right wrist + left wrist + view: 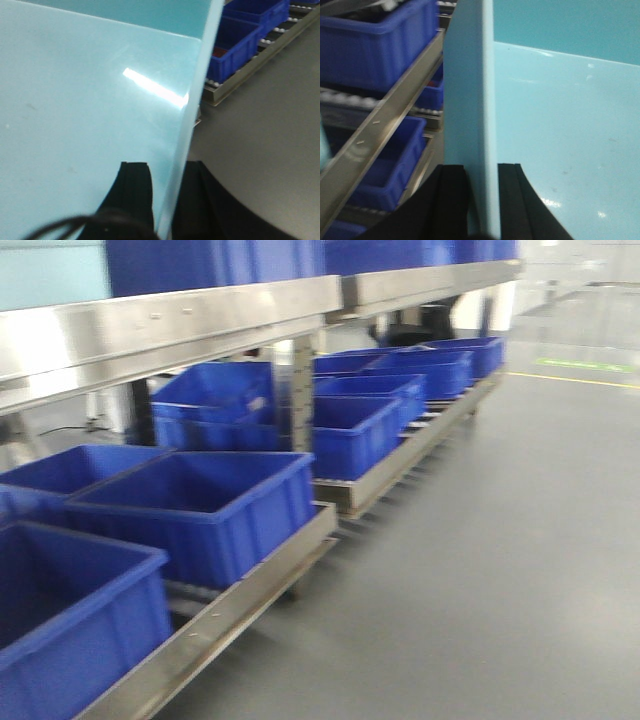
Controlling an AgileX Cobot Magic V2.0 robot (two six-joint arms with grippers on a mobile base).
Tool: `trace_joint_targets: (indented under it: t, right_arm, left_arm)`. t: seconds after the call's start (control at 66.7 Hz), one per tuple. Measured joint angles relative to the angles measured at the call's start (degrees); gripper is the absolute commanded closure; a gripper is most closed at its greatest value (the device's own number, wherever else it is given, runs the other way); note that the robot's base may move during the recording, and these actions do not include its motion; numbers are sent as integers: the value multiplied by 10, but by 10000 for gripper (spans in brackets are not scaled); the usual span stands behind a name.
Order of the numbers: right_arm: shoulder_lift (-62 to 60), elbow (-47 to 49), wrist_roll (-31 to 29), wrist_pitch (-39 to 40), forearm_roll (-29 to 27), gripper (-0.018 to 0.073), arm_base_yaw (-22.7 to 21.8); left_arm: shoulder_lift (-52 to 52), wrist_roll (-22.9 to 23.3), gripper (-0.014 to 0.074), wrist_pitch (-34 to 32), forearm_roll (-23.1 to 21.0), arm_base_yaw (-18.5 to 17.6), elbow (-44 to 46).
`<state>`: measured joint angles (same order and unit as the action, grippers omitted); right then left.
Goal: Move two blue bins to right shelf middle
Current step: 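Hold the bin in both grippers while the base drives away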
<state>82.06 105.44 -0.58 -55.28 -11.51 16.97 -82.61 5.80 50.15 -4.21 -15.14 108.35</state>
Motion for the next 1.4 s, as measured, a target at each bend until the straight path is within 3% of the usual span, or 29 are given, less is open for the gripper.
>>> trace_joint_targets:
  t: [1.395]
  right_arm:
    - [0, 0, 0, 0, 0, 713, 0]
  left_arm:
    - [0, 0, 708, -3, -1, 0, 0]
